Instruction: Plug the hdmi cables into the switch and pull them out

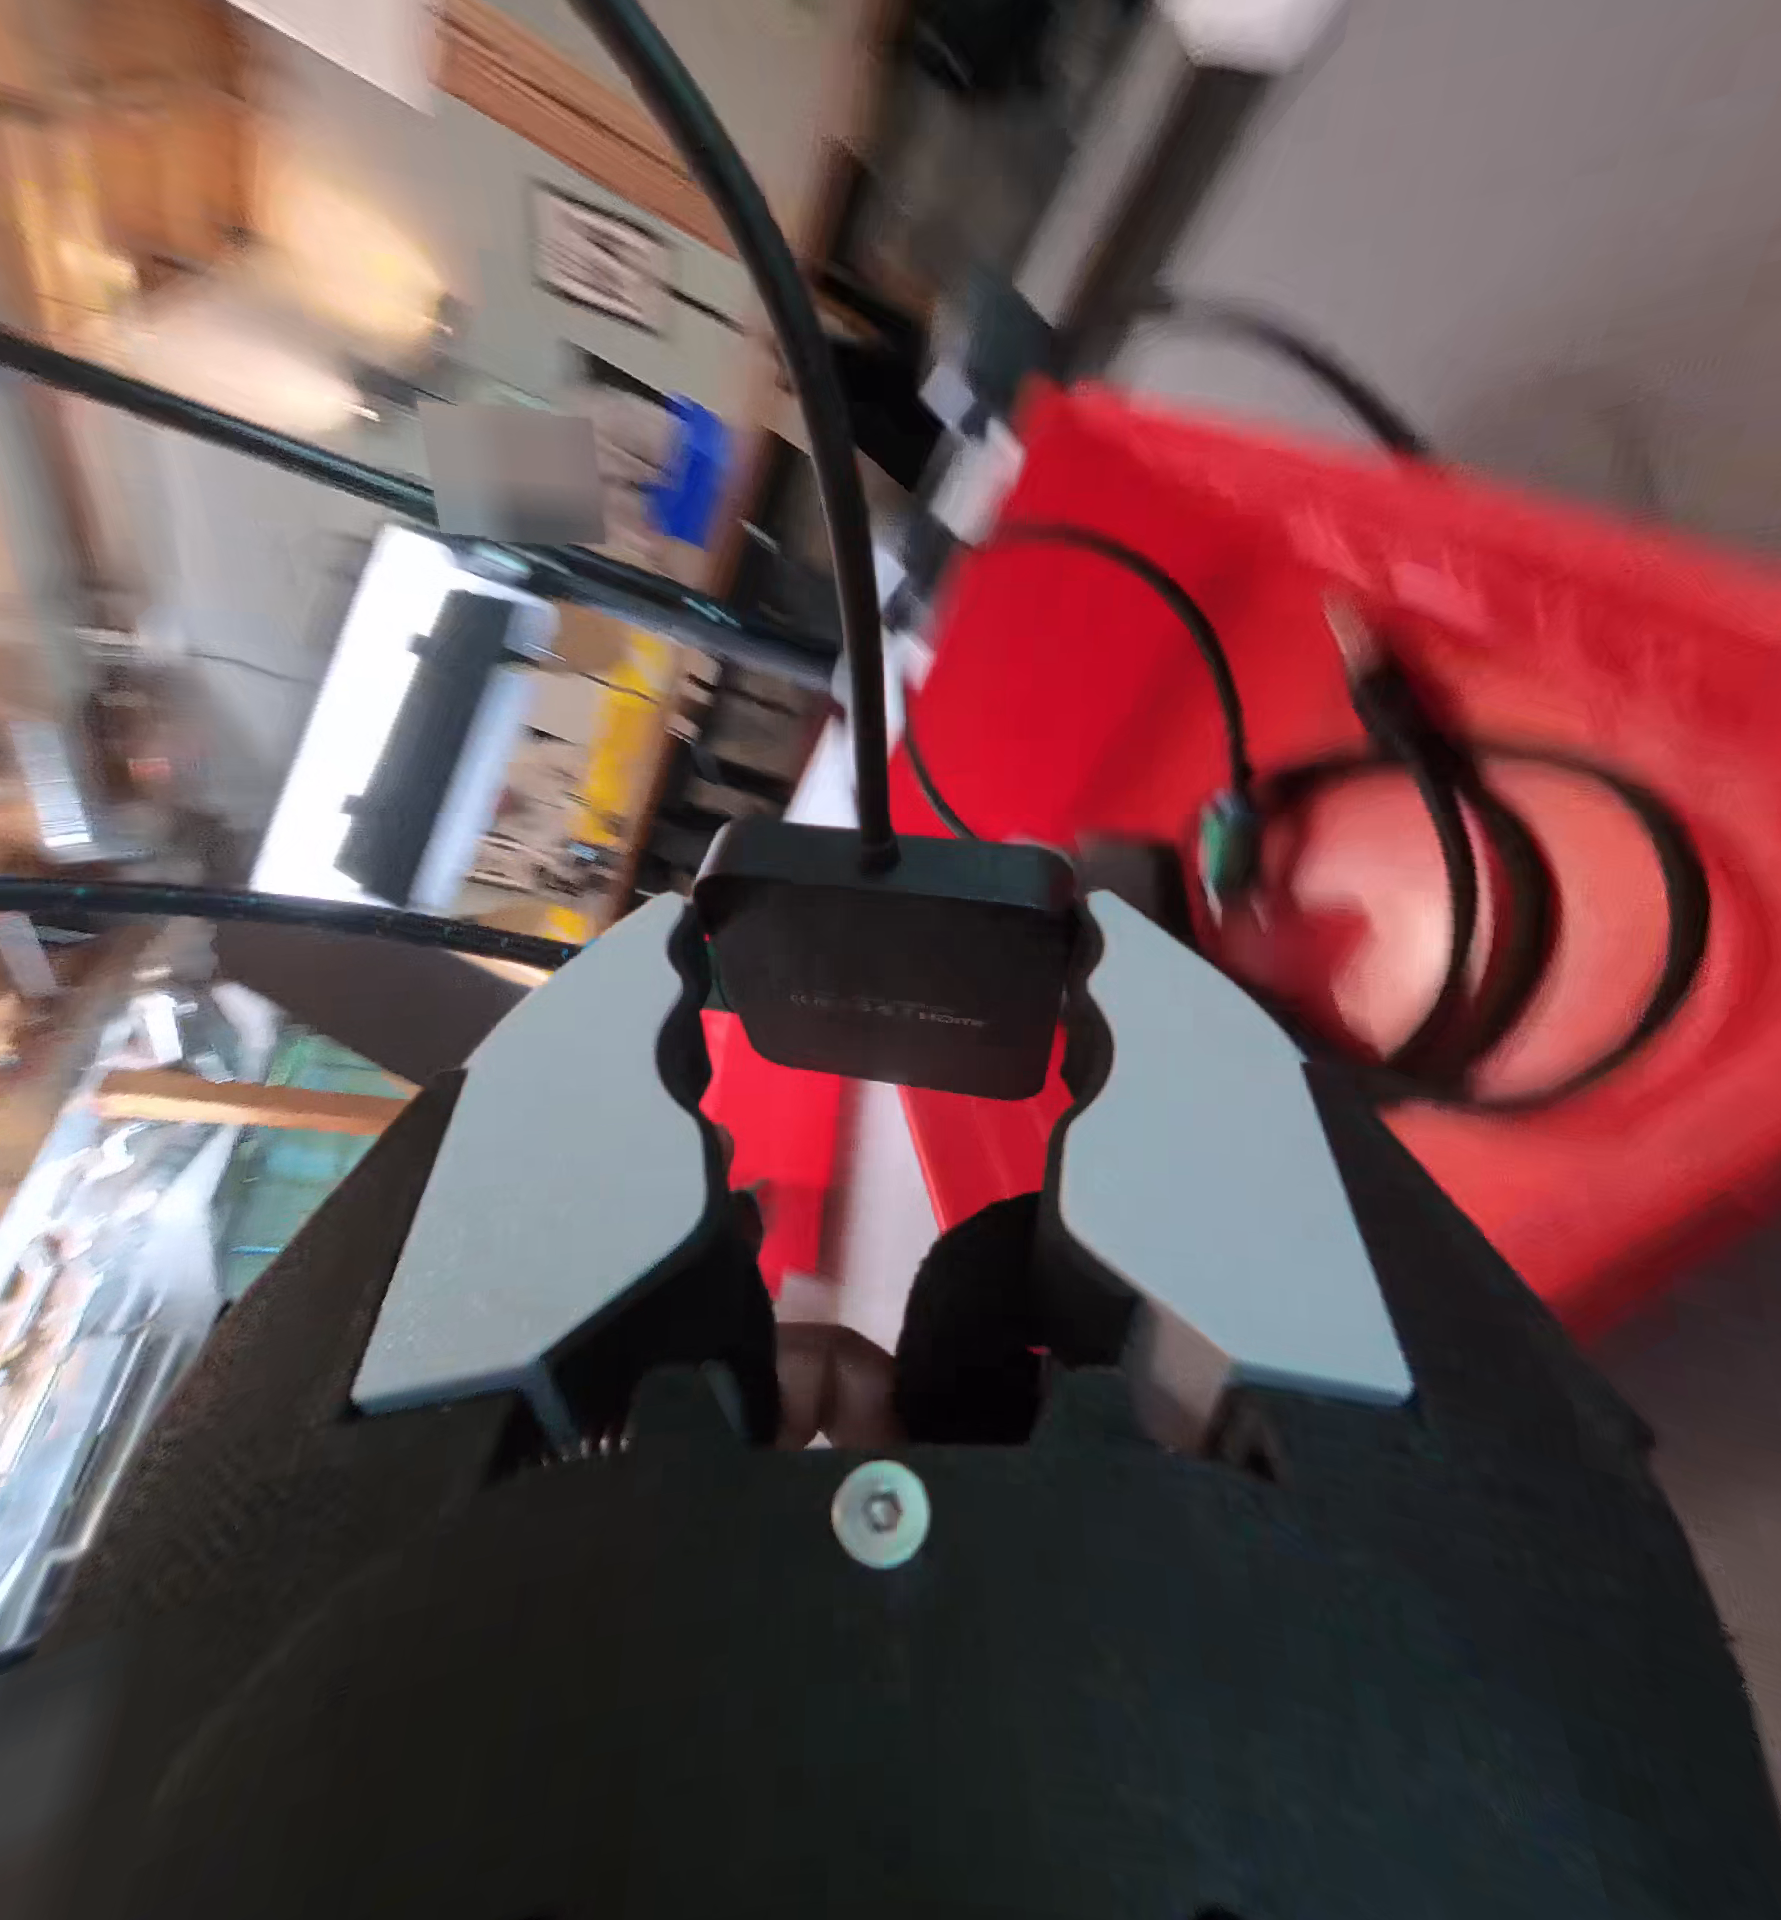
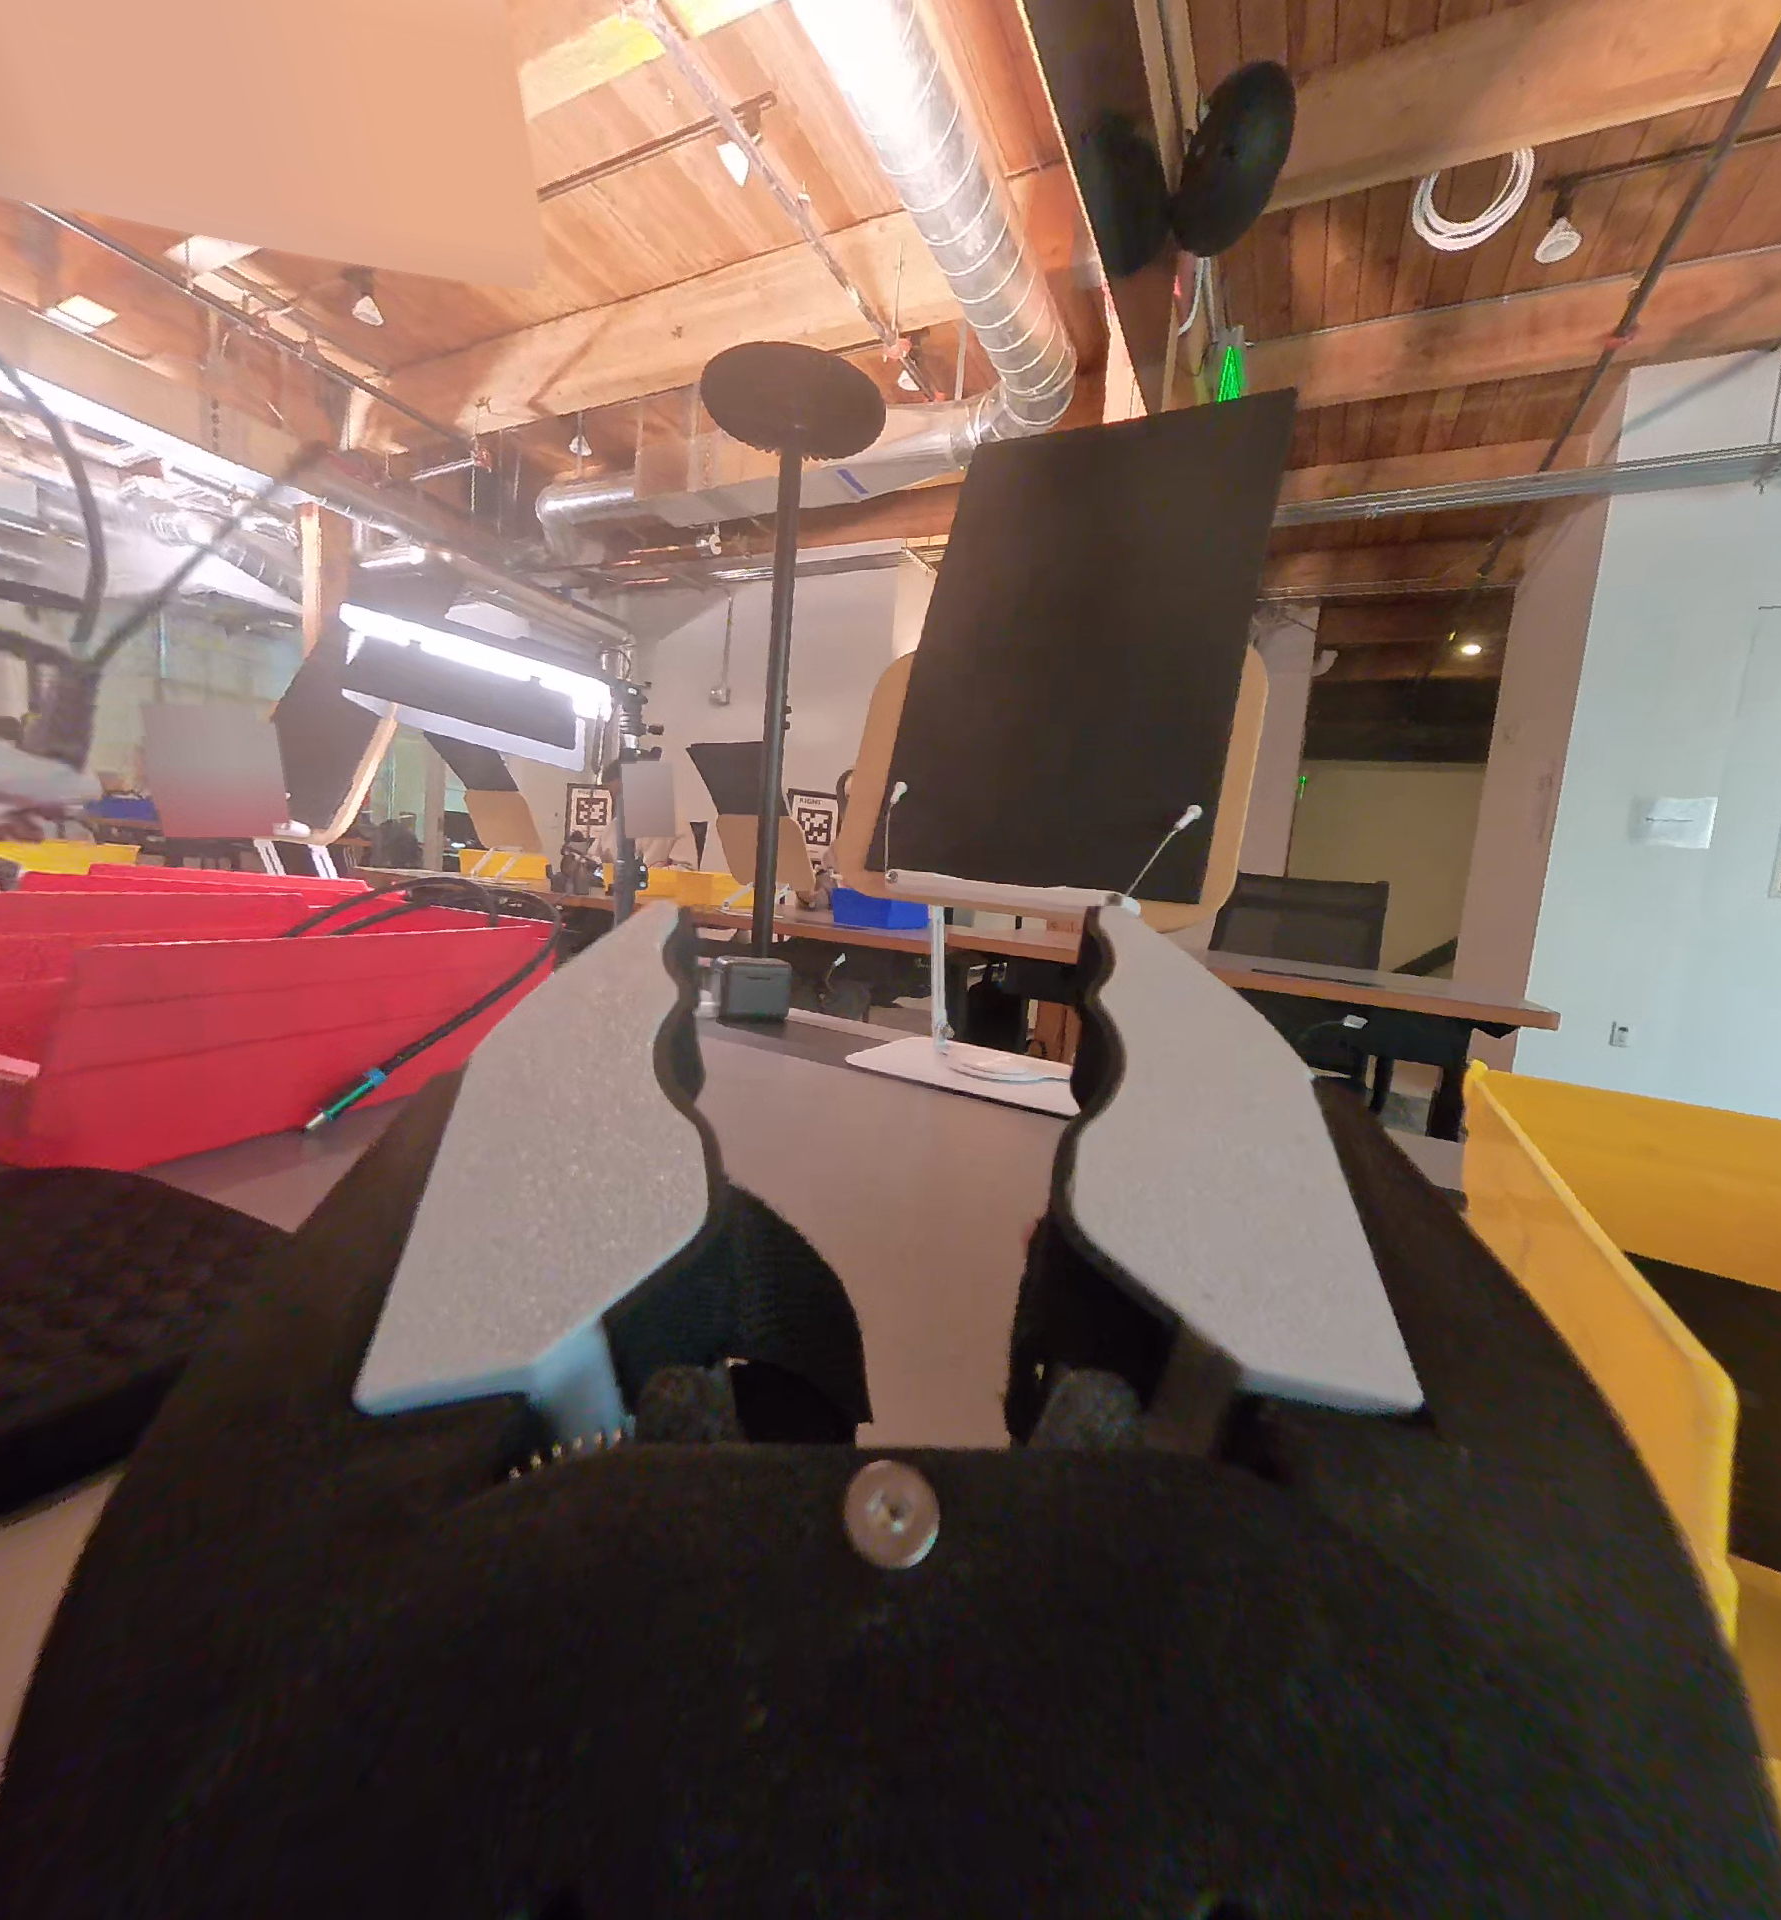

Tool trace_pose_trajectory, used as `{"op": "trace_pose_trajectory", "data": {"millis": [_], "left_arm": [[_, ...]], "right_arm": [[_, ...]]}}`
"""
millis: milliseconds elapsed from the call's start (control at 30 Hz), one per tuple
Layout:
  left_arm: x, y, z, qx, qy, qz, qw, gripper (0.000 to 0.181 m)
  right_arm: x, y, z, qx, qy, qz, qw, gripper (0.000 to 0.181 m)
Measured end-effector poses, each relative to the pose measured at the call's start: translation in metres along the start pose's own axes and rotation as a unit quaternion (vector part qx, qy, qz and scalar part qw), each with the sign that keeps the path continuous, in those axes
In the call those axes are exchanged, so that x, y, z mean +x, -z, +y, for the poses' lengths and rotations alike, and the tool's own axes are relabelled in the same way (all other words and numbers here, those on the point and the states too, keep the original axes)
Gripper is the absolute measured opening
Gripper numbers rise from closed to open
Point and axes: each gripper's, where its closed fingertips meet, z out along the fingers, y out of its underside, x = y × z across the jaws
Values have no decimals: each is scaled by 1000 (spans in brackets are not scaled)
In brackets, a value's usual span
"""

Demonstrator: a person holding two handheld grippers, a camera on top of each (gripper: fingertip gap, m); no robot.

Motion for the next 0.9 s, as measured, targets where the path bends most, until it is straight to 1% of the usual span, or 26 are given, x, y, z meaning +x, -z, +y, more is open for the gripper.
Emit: {"op": "trace_pose_trajectory", "data": {"millis": [67,100,167,233,333,433,467,533,600,633,667,733,800,833,900], "left_arm": [[-8,22,-38,78,54,-89,992,66],[-3,32,-56,110,71,-111,985,66],[17,45,-89,153,86,-122,977,66],[43,50,-121,187,82,-113,972,66],[88,54,-170,224,45,-81,970,66],[137,60,-213,252,-28,-48,966,66],[154,64,-227,263,-49,-38,963,66],[184,72,-254,291,-85,-21,953,65],[210,81,-274,314,-127,-9,941,65],[221,86,-281,325,-148,-3,934,66],[230,90,-288,336,-165,0,927,66],[239,96,-296,350,-178,-6,920,66],[240,98,-298,365,-174,-3,915,66],[240,100,-298,378,-163,6,911,65],[233,106,-297,411,-122,26,903,66]], "right_arm": [[-6,0,0,1,5,-18,1000,70],[-10,0,0,1,10,-27,1000,70],[-18,0,1,0,22,-47,999,70],[-28,0,2,-4,38,-70,997,67],[-43,-2,5,-17,54,-99,993,58],[-66,-10,3,-25,-17,-135,990,56],[-72,-14,5,-36,-41,-140,989,54],[-82,-23,20,-80,-63,-151,983,53],[-82,-28,31,-118,-64,-147,980,48],[-78,-30,32,-124,-69,-136,980,42],[-73,-31,35,-130,-78,-122,981,29],[-71,-29,36,-134,-102,-129,977,15],[-67,-28,37,-141,-125,-128,974,14],[-59,-28,39,-145,-141,-110,973,14],[-44,-27,33,-122,-205,-96,966,14]]}}
